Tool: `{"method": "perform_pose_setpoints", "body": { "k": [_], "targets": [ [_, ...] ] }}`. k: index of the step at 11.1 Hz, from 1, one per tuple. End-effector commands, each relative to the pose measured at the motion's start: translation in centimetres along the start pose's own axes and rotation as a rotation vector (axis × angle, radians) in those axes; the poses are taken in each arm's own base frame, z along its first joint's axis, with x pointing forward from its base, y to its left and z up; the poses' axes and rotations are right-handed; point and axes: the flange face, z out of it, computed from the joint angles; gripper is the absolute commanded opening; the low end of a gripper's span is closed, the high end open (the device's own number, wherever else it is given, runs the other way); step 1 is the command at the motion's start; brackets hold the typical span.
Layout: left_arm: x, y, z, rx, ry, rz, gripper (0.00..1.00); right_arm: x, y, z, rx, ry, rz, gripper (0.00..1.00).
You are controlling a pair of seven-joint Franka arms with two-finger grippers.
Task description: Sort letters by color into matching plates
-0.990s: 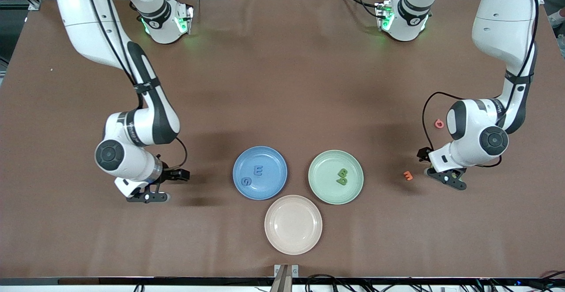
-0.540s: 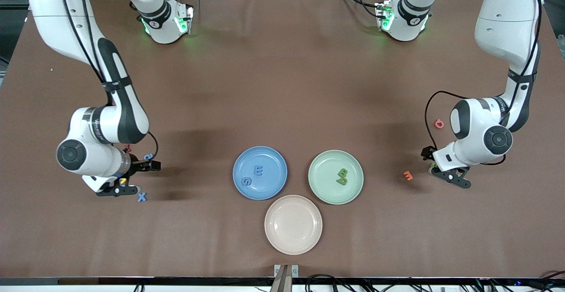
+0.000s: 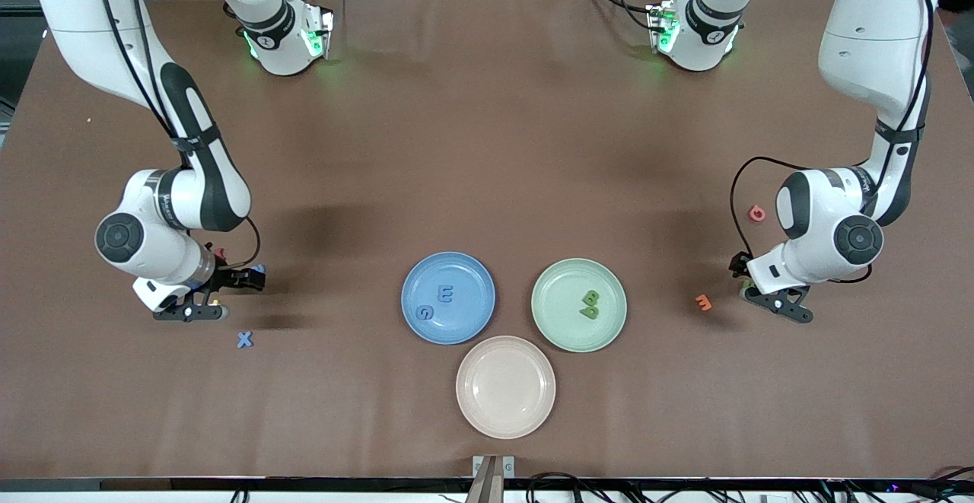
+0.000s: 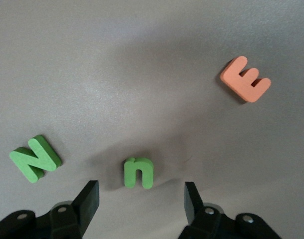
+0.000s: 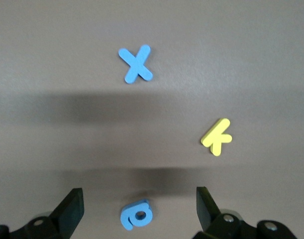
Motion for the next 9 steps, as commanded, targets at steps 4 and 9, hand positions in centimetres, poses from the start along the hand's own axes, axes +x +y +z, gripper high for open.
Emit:
{"method": "perform_pose_setpoints", "body": {
  "k": [4, 9],
  "targets": [
    [0.2, -0.4, 0.4, 0.02, 0.023, 0.012, 0.43, -4.9, 0.4, 1.2, 0.014, 0.059, 0.003, 1.0],
    [0.5, -0.5, 0.5, 0.033, 0.035, 0.036, 0.0, -6.3, 0.1, 3.1, 0.019, 0.073, 0.004, 1.0]
  ]
}}
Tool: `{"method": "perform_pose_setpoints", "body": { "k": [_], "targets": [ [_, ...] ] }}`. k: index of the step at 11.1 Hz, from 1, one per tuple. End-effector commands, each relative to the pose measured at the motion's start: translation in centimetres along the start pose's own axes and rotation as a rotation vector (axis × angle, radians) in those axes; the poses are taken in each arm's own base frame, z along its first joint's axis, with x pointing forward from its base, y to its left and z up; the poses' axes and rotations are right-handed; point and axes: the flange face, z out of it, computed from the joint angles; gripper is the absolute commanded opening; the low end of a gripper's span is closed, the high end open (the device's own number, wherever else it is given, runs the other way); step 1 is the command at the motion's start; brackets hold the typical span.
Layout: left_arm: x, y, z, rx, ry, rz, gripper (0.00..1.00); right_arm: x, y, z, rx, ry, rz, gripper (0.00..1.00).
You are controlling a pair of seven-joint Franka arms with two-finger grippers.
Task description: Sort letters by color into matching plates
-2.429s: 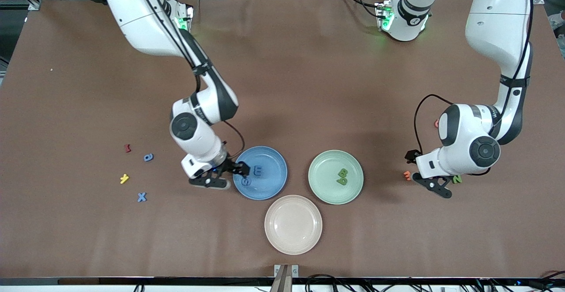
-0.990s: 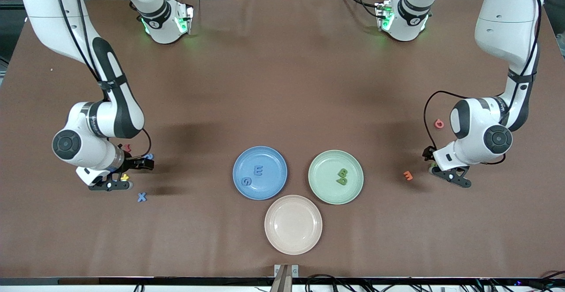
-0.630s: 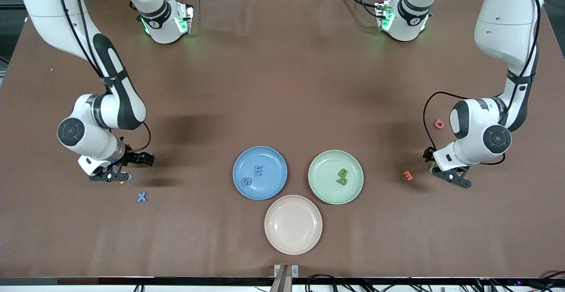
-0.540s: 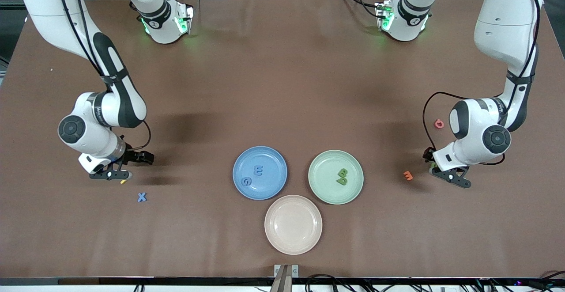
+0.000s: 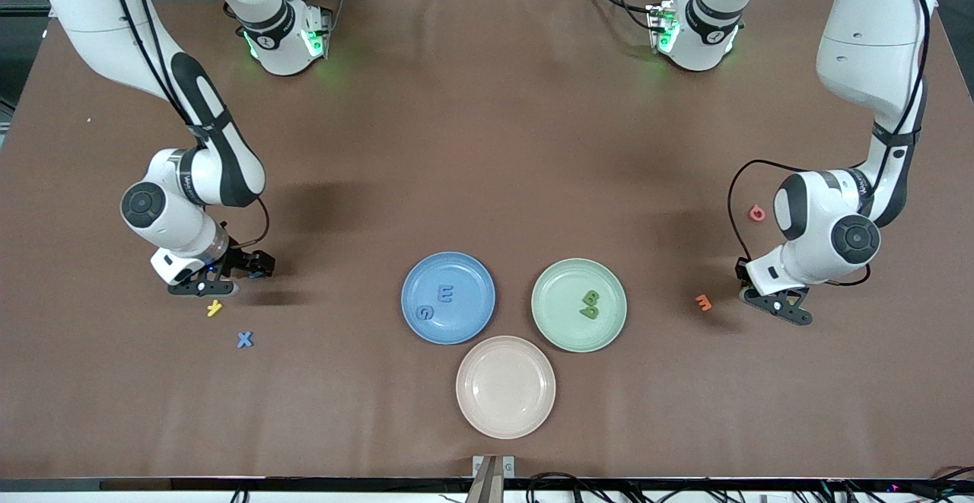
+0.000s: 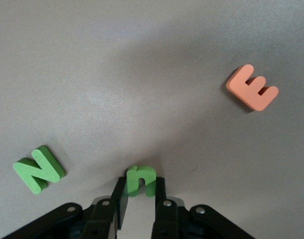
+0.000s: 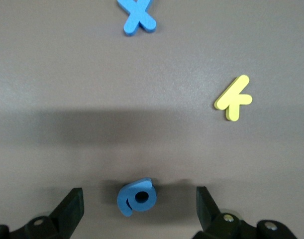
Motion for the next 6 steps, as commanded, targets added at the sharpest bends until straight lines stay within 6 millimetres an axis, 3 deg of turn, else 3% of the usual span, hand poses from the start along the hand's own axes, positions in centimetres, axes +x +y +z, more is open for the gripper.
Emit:
{"method": "perform_pose_setpoints", "body": {
  "k": [1, 3, 4, 5, 6],
  "targets": [
    [0.2, -0.5, -0.2, 0.021, 0.013, 0.027, 0.0, -1.5, 0.3, -0.1, 0.011, 0.007, 0.004, 1.0],
    [0.9, 0.1, -2.1, 0.026, 0.04, 0.039, 0.0, -1.8, 0.3, 0.2, 0.01, 0.012, 0.003, 1.0],
    [1.7, 1.4, -2.9, 0.017, 0.057, 0.048, 0.0, -1.9, 0.3, 0.4, 0.009, 0.017, 0.001, 0.97],
    [2.8, 2.9, -3.7, 0.007, 0.078, 0.06, 0.0, -1.9, 0.1, 0.6, 0.009, 0.015, -0.003, 0.85],
    [3.9, 3.9, -4.8, 0.001, 0.094, 0.054, 0.0, -1.8, 0.0, 0.6, 0.009, 0.017, -0.007, 0.67]
  ]
}}
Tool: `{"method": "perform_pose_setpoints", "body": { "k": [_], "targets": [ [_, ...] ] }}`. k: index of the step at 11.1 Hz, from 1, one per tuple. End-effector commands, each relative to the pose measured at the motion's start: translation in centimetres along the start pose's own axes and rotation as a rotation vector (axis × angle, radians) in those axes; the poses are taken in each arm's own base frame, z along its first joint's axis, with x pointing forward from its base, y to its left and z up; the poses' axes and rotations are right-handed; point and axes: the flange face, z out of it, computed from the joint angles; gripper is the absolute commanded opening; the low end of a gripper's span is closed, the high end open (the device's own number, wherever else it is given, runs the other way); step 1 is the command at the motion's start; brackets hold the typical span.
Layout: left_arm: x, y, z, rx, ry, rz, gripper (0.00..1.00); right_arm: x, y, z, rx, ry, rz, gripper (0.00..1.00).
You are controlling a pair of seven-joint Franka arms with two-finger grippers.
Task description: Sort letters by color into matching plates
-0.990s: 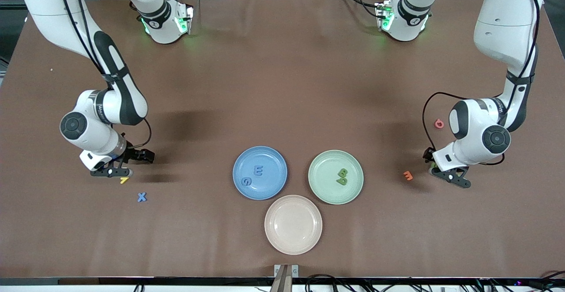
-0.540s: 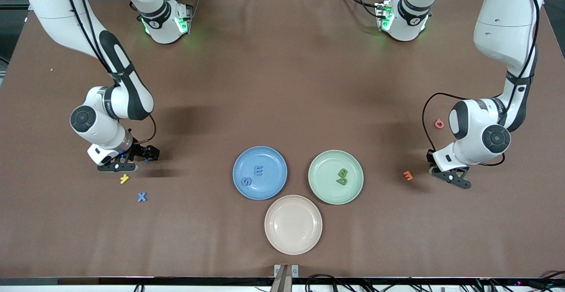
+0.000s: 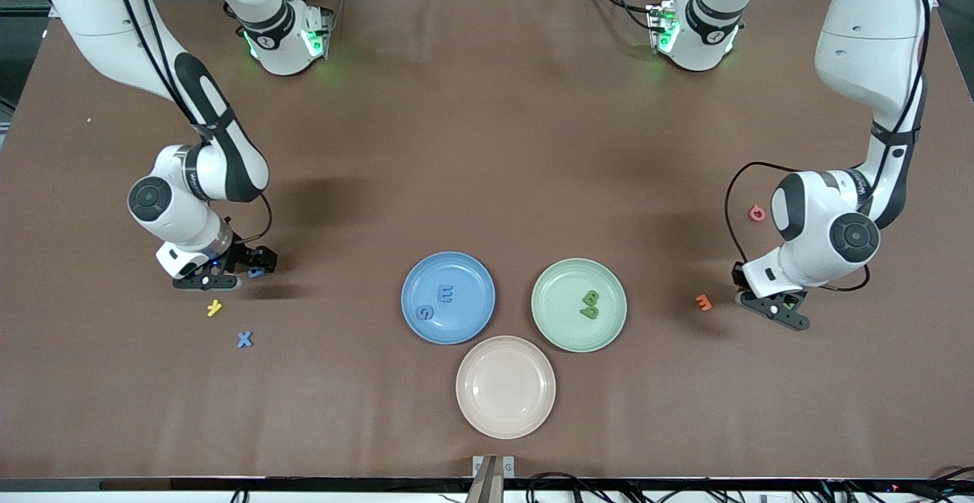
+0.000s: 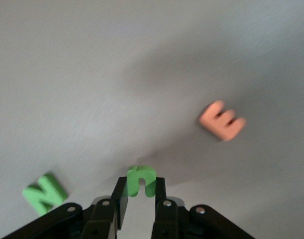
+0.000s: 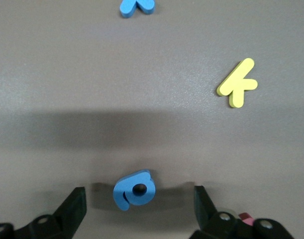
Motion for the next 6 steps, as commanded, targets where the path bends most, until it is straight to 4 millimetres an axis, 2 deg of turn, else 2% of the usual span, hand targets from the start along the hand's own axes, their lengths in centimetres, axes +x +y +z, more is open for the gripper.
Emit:
{"method": "perform_pose_setpoints", "body": {
  "k": [1, 2, 3, 4, 6],
  "targets": [
    [3.6, 4.1, -3.6, -0.018, 0.035, 0.006, 0.0, -0.6, -0.2, -0.3, 0.01, 0.01, -0.014, 0.61],
    [4.7, 5.2, -4.6, -0.028, 0.016, -0.014, 0.0, -0.5, -0.2, -0.2, 0.009, 0.012, -0.014, 0.53],
    [6.1, 6.9, -5.9, -0.042, 0.011, -0.022, 0.0, -0.5, -0.2, 0.0, 0.009, 0.016, -0.012, 0.53],
    [7.4, 9.0, -7.0, -0.06, 0.011, -0.042, 0.0, -0.5, -0.2, 0.3, 0.008, 0.02, -0.012, 0.5],
    [9.5, 14.1, -7.8, -0.07, 0.026, -0.062, 0.0, -0.3, -0.1, 0.1, 0.008, 0.026, -0.01, 0.46]
  ]
}}
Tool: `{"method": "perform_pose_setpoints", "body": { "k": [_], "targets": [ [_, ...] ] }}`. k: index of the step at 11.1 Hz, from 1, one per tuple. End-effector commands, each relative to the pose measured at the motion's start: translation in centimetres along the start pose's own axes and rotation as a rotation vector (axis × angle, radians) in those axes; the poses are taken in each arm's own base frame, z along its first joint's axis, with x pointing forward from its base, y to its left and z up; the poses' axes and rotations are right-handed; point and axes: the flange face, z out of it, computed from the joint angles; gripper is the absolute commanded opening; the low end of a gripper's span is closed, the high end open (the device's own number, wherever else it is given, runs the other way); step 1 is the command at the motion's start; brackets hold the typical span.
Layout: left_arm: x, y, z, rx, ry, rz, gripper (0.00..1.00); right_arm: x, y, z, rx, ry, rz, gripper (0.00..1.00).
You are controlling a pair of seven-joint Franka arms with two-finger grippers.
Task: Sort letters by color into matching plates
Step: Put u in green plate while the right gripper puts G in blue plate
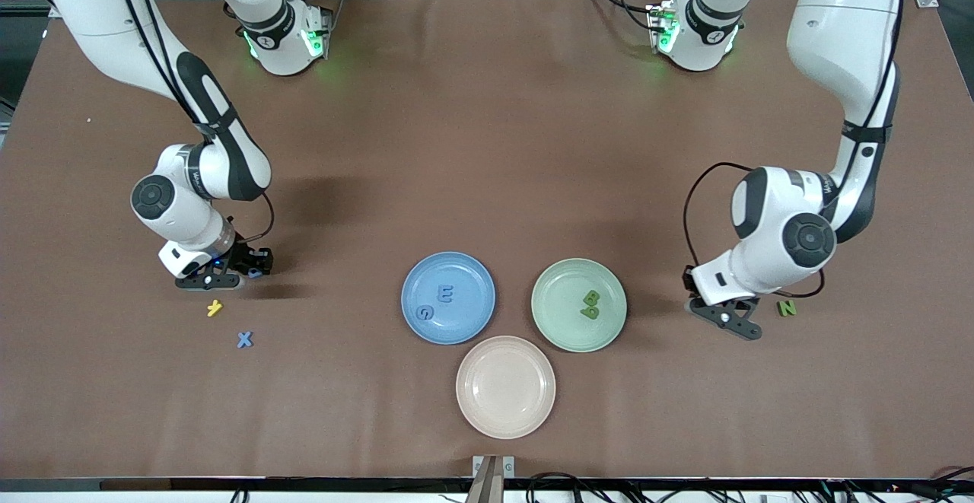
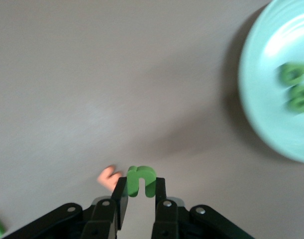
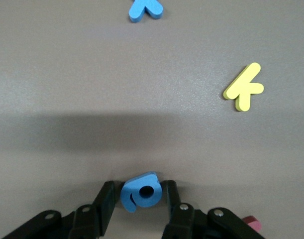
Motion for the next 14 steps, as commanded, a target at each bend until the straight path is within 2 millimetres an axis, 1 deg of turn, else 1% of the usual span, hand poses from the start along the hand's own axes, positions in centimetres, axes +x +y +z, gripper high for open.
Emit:
{"method": "perform_pose_setpoints", "body": {
  "k": [1, 3, 5, 6, 7, 8, 9, 10, 11, 12, 13, 14],
  "targets": [
    [2.6, 7.7, -1.0, -0.015, 0.006, -0.062, 0.0, -0.3, 0.4, 0.4, 0.004, 0.011, -0.001, 0.44],
    [3.4, 12.2, -0.4, -0.031, 0.0, -0.122, 0.0, -0.3, 0.4, 0.5, 0.004, 0.011, -0.001, 0.37],
    [3.5, 15.8, 0.9, -0.035, -0.021, -0.15, 0.0, -0.1, 0.3, 0.4, 0.004, 0.012, -0.004, 0.27],
    [3.9, 17.0, 1.5, -0.036, -0.023, -0.175, 0.0, -0.1, 0.3, 0.4, 0.004, 0.012, -0.004, 0.25],
    [4.4, 18.5, 1.8, -0.035, -0.02, -0.191, 0.0, 0.4, 0.2, 0.0, 0.005, 0.018, -0.002, 0.24],
    [4.8, 19.3, 2.4, -0.037, -0.021, -0.203, 0.0, 0.9, 0.1, -0.5, 0.006, 0.021, 0.001, 0.23],
    [5.3, 20.1, 2.7, -0.038, -0.017, -0.207, 0.0, 1.6, -0.1, -1.4, 0.01, 0.023, 0.003, 0.22],
    [5.5, 20.2, 2.8, -0.039, -0.011, -0.211, 0.0, 2.5, -0.6, -2.5, 0.016, -0.004, 0.009, 0.22],
    [5.8, 20.2, 3.0, -0.041, 0.0, -0.212, 0.0, 3.7, -1.6, -3.8, 0.019, -0.023, 0.038, 0.22],
    [6.0, 20.8, 3.6, -0.043, -0.001, -0.206, 0.0, 4.6, -2.9, -4.7, 0.023, -0.013, 0.051, 0.22],
    [6.3, 21.7, 3.7, -0.046, 0.005, -0.196, 0.0, 5.2, -4.7, -5.3, 0.031, 0.002, 0.067, 0.22],
    [6.4, 21.9, 3.8, -0.045, 0.005, -0.198, 0.0, 6.1, -7.2, -6.2, 0.076, 0.021, 0.095, 0.22]
  ]
}}
